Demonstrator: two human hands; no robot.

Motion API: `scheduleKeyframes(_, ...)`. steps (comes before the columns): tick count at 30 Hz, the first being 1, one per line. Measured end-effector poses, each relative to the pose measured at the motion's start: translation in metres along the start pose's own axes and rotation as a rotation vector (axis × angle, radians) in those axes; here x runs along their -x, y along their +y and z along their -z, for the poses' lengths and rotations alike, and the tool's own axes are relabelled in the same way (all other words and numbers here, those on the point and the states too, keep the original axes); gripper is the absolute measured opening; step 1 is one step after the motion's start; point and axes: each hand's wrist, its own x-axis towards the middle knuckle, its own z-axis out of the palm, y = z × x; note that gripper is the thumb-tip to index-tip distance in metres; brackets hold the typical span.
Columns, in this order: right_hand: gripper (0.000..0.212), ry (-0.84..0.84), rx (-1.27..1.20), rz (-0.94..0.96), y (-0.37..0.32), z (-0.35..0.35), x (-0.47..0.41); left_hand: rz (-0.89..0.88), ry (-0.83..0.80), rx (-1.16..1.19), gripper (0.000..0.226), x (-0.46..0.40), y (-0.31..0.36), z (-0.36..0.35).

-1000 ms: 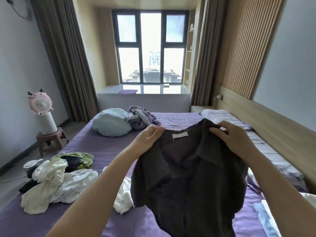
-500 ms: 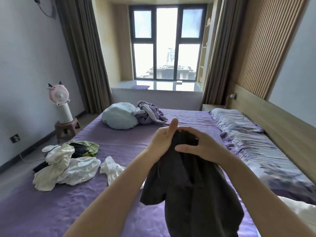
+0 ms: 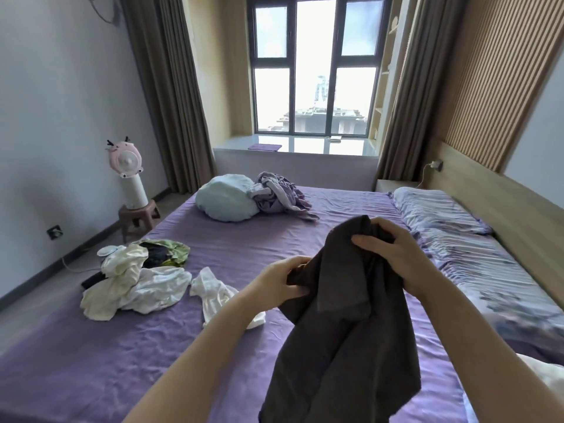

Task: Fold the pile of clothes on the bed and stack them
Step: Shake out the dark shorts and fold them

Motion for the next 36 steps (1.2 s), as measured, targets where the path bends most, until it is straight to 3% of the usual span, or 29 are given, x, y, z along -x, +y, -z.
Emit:
scheduleKeyframes(3,0.018,0.026,0.120,0.003,0.010,0.013,0.005,0.024,0.035,-0.065,0.027,0.001,-0.005,-0.004)
scheduleKeyframes(5,0.015,0.047,0.251,-0.017,0.022,0.023,0.012,0.036,0.061,-0.117,0.024,0.005,-0.006,-0.004)
scheduleKeyframes(9,0.037,0.015,0.570,-0.065,0.043,0.037,0.027,0.080,0.142,-0.309,0.056,0.015,-0.013,0.004)
scheduleKeyframes(12,0.070,-0.034,0.831,-0.155,0.049,0.043,0.029,0.187,0.042,-0.446,0.075,0.015,-0.019,0.017)
scheduleKeyframes(14,0.078,-0.060,0.941,-0.253,0.051,0.048,0.027,0.255,-0.014,-0.420,0.075,0.013,-0.026,0.025)
scheduleKeyframes(18,0.065,-0.151,1.045,-0.360,0.060,0.057,0.021,0.346,-0.055,-0.350,0.066,0.007,-0.047,0.033)
scheduleKeyframes(24,0.051,-0.377,0.812,-0.530,0.109,0.058,-0.004,0.541,-0.250,-0.383,0.072,-0.019,-0.116,0.034)
scheduleKeyframes(29,0.035,-0.194,0.863,-0.520,0.185,0.040,-0.056,0.470,-0.103,-0.357,0.033,-0.058,-0.198,0.012)
scheduleKeyframes(34,0.038,-0.041,1.034,-0.623,0.282,0.015,-0.090,0.512,-0.090,-0.447,0.030,-0.104,-0.287,-0.025)
scheduleKeyframes(36,0.027,-0.071,1.069,-0.693,0.321,0.011,-0.093,0.487,-0.117,-0.423,0.031,-0.121,-0.318,-0.038)
